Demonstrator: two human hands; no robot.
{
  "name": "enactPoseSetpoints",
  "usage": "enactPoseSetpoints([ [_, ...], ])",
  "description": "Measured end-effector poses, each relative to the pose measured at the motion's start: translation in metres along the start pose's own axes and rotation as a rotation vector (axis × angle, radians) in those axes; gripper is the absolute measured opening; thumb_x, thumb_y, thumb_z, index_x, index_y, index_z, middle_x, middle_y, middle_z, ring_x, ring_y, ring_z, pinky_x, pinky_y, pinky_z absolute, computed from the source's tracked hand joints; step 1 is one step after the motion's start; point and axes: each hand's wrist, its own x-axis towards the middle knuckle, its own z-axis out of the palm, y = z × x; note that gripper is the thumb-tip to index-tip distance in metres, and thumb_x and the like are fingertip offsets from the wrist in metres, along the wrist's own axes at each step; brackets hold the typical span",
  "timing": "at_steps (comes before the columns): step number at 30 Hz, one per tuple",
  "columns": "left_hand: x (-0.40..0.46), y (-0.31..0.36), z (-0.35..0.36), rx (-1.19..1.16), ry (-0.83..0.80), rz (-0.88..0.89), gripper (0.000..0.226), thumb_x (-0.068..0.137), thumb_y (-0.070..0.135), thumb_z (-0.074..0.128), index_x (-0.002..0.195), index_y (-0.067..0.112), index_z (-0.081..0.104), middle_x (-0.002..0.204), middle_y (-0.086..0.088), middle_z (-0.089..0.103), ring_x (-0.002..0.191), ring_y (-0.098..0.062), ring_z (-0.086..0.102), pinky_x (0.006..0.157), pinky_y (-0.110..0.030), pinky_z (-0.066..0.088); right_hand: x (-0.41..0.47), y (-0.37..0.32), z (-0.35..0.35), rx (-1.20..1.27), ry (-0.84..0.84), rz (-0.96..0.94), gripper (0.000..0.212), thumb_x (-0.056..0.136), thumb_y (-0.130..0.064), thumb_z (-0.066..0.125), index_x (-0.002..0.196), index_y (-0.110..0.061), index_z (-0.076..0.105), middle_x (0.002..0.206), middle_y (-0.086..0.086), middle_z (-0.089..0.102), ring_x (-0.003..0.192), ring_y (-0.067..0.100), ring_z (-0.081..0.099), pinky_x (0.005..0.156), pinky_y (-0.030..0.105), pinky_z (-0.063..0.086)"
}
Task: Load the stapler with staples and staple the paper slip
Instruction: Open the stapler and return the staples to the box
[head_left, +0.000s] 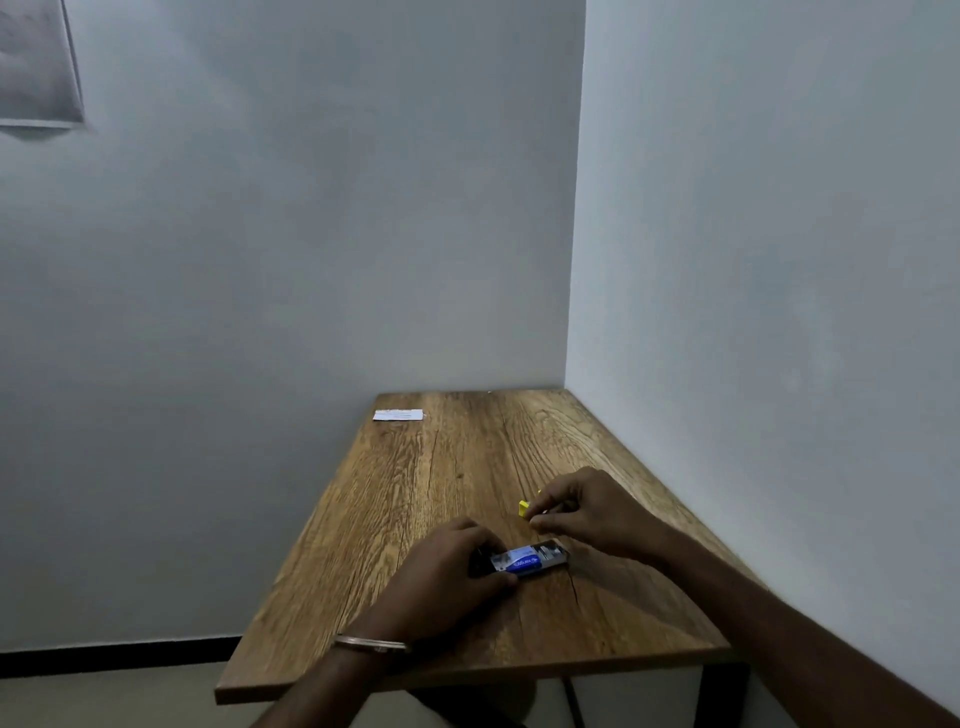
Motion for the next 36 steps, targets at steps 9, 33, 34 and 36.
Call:
enactPoseSetpoints([
  [9, 0.001, 0.0, -0.001, -0.007, 0.009, -0.006, 0.036, 0.084, 0.052, 0.063, 0.114, 0.033, 0.063, 0.109, 0.017, 0.055, 0.094, 0.001, 0.053, 0.083, -0.023, 0.052, -0.012, 0.004, -0.002, 0.039, -0.063, -0.02, 0.042, 0.082, -0.005, 0.077, 0.122, -0.015, 0.07, 0.106, -0.004, 0.075, 0.1, 0.006, 0.071, 0.088, 0.023, 0.058],
  [33, 0.003, -0.002, 0.001, -0.039, 0.0, -0.028, 0.035, 0.083, 0.052, 0.064, 0.113, 0.035, 0.063, 0.108, 0.019, 0.055, 0.094, 0.001, 0.054, 0.082, -0.024, 0.053, -0.025, 0.008, -0.01, 0.163, 0.152, 0.027, 0.046, 0.082, -0.005, 0.079, 0.12, -0.028, 0.069, 0.109, -0.014, 0.076, 0.107, -0.002, 0.068, 0.096, 0.024, 0.055],
  [34, 0.003, -0.002, 0.002, -0.036, 0.001, -0.027, 0.034, 0.083, 0.052, 0.064, 0.113, 0.035, 0.063, 0.108, 0.019, 0.055, 0.094, 0.001, 0.053, 0.082, -0.023, 0.053, -0.025, 0.008, -0.01, 0.084, 0.153, 0.014, 0.041, 0.083, -0.009, 0.079, 0.116, -0.031, 0.071, 0.108, -0.019, 0.074, 0.106, -0.006, 0.066, 0.096, 0.02, 0.053],
  [36, 0.002, -0.002, 0.001, -0.03, 0.002, -0.025, 0.034, 0.083, 0.052, 0.064, 0.113, 0.035, 0.063, 0.108, 0.019, 0.056, 0.094, 0.001, 0.053, 0.082, -0.023, 0.052, -0.025, 0.008, -0.006, -0.075, 0.101, -0.013, 0.034, 0.084, -0.017, 0.078, 0.115, -0.033, 0.073, 0.113, -0.02, 0.071, 0.108, -0.006, 0.063, 0.093, 0.017, 0.047],
])
